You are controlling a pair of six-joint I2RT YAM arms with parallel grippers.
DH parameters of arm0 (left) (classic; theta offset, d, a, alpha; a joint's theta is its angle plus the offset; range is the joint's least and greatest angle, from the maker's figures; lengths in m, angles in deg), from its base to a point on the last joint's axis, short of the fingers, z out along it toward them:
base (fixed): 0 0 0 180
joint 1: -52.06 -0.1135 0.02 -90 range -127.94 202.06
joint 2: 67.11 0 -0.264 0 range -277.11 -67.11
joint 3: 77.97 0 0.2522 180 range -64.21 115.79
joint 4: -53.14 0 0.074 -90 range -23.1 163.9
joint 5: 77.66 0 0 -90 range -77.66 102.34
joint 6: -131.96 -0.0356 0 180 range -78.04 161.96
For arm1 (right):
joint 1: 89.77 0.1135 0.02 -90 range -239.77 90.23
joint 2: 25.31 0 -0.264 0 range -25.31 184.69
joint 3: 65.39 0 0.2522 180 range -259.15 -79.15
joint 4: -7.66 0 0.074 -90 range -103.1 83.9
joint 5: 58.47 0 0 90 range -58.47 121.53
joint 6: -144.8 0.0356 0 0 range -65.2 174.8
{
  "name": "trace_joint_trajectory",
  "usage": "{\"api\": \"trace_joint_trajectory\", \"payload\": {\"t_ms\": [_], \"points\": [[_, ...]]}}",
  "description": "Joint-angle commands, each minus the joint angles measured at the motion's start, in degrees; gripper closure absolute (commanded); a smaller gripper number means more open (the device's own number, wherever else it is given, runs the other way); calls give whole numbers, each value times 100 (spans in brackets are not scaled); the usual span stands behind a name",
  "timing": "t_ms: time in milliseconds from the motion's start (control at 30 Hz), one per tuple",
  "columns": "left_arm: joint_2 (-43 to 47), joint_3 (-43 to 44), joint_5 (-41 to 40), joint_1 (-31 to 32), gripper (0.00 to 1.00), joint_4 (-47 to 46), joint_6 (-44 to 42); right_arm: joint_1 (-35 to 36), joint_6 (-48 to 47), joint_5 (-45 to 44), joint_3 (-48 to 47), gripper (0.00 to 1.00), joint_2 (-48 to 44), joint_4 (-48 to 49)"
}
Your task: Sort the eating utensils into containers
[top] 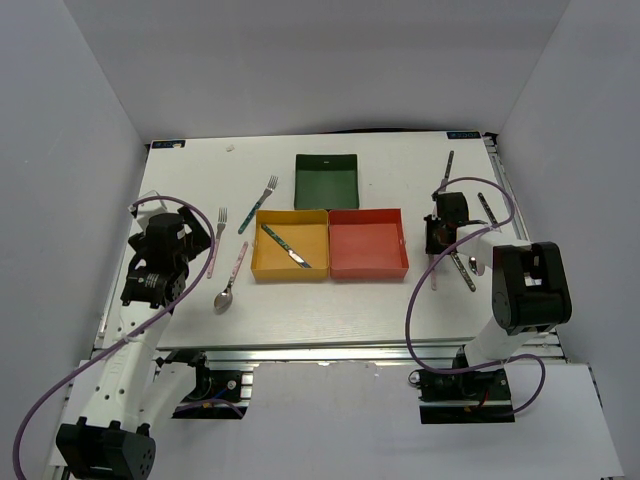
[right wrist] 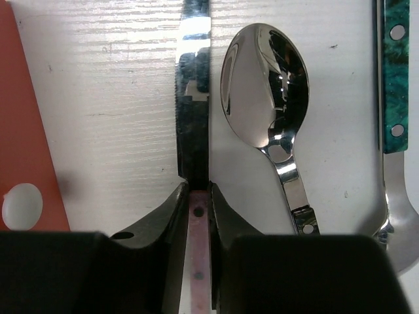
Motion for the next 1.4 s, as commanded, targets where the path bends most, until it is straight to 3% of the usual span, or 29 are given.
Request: {"api": "trace_joint_trajectory", "payload": {"t_ms": [0, 67, 167, 267, 333, 433, 667, 833, 1033, 1133, 1367], "points": [[3, 129, 17, 18, 2, -71, -29, -41, -9, -87, 91, 81, 60, -406], [11, 120, -1, 27, 2, -62, -20, -41, 43, 18, 83, 83, 42, -432], [29, 129, -45, 26, 2, -53, -11, -32, 87, 203, 47, 64, 42, -668], [38, 129, -71, 27, 2, -45, -11, -6, 166, 2, 109, 54, -133, -932], [29, 129, -71, 26, 2, -53, -11, 12, 193, -86, 267, 55, -265, -986], [11, 129, -71, 26, 2, -36, -2, 20, 193, -174, 469, 60, -476, -1030], [29, 120, -133, 27, 2, -9, 7, 90, 290, 204, 443, 100, -336, -1109], [20, 112, -124, 27, 2, -18, 15, 249, 439, 239, 417, 100, -1141, -1152], [20, 129, -150, 27, 2, -9, 24, 512, 360, 54, -680, 100, -2084, -1706], [90, 120, -185, 18, 2, -18, 33, 924, 185, 203, -1173, 100, -1945, -1777], [134, 103, -238, 26, 2, -18, 42, 2761, -334, 502, -2342, 100, -935, -1409]]}}
